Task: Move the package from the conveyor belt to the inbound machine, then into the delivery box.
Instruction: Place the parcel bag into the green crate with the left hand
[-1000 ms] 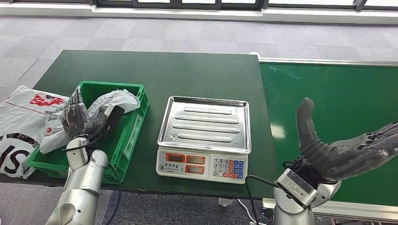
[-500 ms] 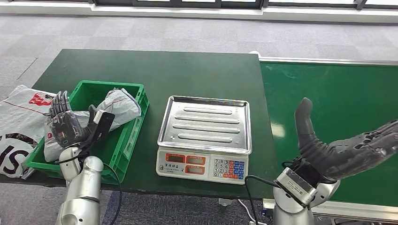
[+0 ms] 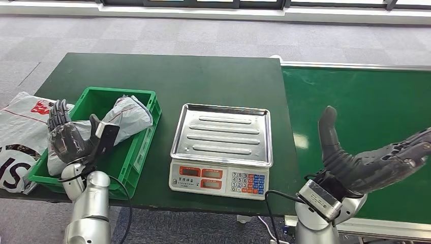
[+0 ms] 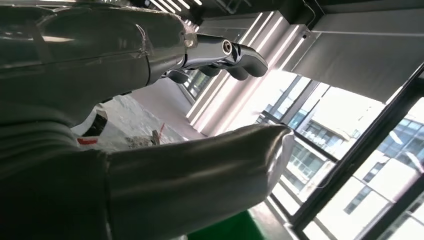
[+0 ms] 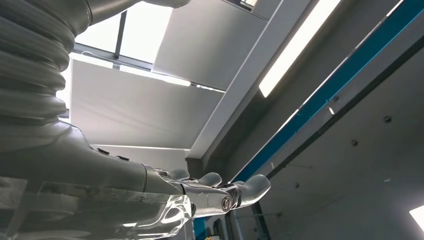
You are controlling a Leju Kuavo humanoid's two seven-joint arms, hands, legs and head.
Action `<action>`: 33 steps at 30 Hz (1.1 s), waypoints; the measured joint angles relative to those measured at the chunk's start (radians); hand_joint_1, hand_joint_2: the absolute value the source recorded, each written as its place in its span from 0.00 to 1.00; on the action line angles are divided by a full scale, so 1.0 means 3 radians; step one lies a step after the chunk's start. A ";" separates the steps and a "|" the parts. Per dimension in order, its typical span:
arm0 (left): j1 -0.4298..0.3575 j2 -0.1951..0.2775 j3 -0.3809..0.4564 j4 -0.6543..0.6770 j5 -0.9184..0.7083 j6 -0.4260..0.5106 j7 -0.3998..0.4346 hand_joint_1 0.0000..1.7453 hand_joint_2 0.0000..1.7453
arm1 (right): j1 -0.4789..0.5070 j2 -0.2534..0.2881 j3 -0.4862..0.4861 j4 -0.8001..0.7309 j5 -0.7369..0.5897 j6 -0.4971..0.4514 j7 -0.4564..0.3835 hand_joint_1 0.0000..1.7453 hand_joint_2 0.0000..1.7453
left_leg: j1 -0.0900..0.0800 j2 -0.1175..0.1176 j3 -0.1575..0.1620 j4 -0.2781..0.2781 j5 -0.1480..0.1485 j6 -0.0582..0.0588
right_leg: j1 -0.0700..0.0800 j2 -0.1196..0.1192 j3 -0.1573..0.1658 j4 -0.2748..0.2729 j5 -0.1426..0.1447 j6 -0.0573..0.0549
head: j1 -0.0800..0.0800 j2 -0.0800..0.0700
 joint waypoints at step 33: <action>0.1673 0.0441 -0.3463 -0.2902 0.2967 -0.1041 -0.0666 0.00 1.00 | 0.0300 0.0000 -0.1073 0.0073 -0.0327 0.0000 0.0000 0.00 1.00 | 0.0000 0.0001 -0.0005 0.0003 -0.0018 0.0008 | -0.0005 0.0000 -0.0005 -0.0005 -0.0008 0.0010 | 0.0000 0.0000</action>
